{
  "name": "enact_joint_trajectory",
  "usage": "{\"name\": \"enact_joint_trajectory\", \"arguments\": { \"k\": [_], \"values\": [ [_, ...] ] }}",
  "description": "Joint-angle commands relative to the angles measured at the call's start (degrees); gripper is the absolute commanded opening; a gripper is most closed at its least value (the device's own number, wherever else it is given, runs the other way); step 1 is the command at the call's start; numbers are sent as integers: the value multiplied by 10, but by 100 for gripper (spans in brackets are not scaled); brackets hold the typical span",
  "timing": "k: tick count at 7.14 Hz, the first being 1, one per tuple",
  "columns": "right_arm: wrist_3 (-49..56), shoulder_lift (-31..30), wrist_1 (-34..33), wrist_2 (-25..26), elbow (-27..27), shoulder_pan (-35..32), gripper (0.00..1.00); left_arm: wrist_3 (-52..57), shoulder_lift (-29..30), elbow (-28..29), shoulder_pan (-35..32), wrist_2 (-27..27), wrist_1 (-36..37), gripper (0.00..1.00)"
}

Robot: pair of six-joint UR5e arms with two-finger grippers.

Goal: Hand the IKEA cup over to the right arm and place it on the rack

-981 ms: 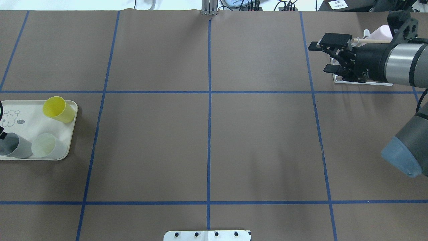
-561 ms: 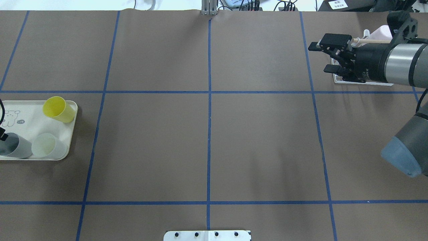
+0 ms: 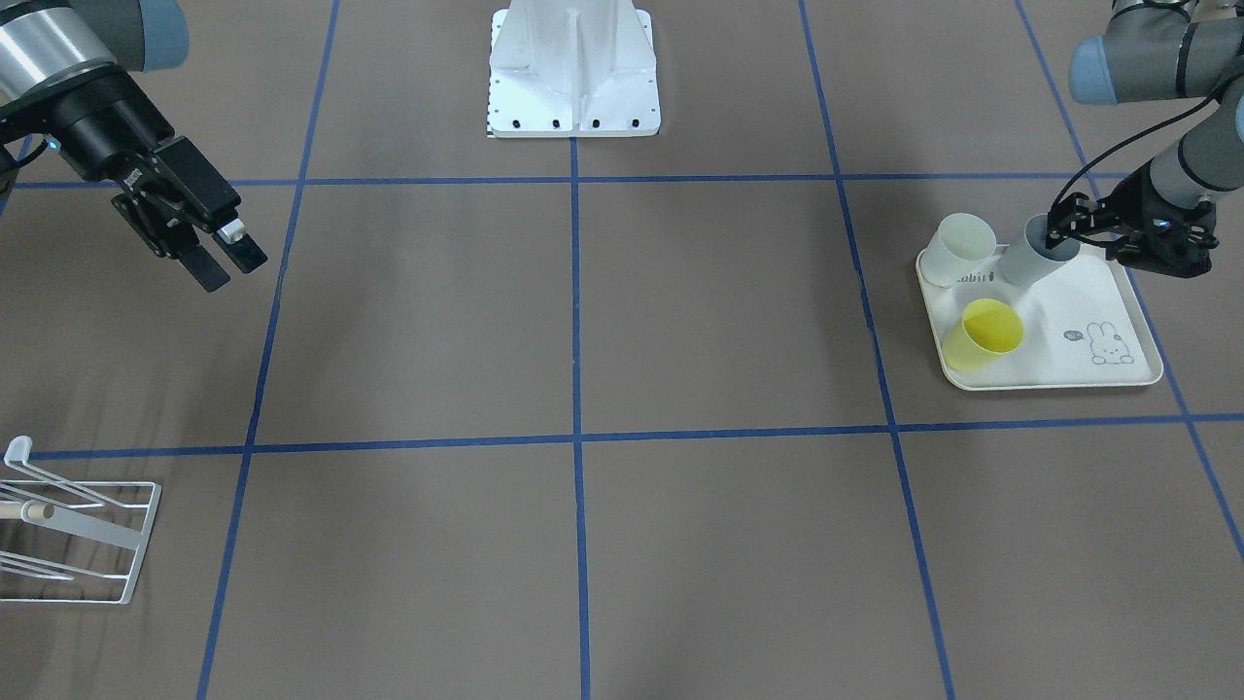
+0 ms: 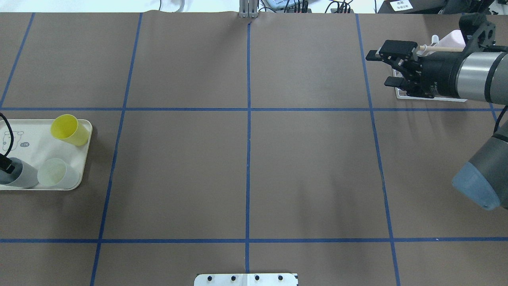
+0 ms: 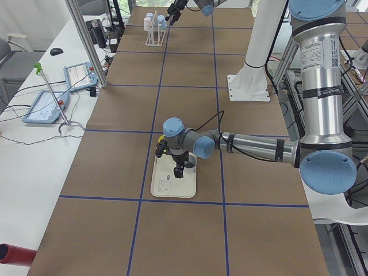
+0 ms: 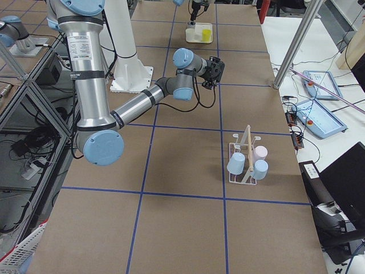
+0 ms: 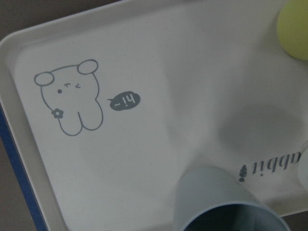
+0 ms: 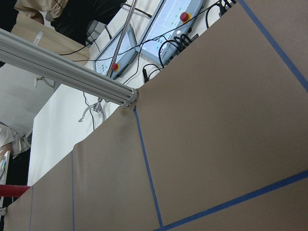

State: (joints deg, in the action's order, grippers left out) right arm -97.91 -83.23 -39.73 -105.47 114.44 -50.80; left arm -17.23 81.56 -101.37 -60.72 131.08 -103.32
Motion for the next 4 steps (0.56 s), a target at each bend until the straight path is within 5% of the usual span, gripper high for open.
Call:
{"name": "enact_joint_trajectory", "arguments": {
  "k": [1,2,4],
  "values": [
    [0,0,0,0,0,0,100,1,0,-1,1,1,1,13],
    [0,0,0,0,-1,0,100,1,0,-1,1,1,1,0],
    [0,0,0,0,0,0,100,1,-2,-15,-3,5,1,0]
  ]
}}
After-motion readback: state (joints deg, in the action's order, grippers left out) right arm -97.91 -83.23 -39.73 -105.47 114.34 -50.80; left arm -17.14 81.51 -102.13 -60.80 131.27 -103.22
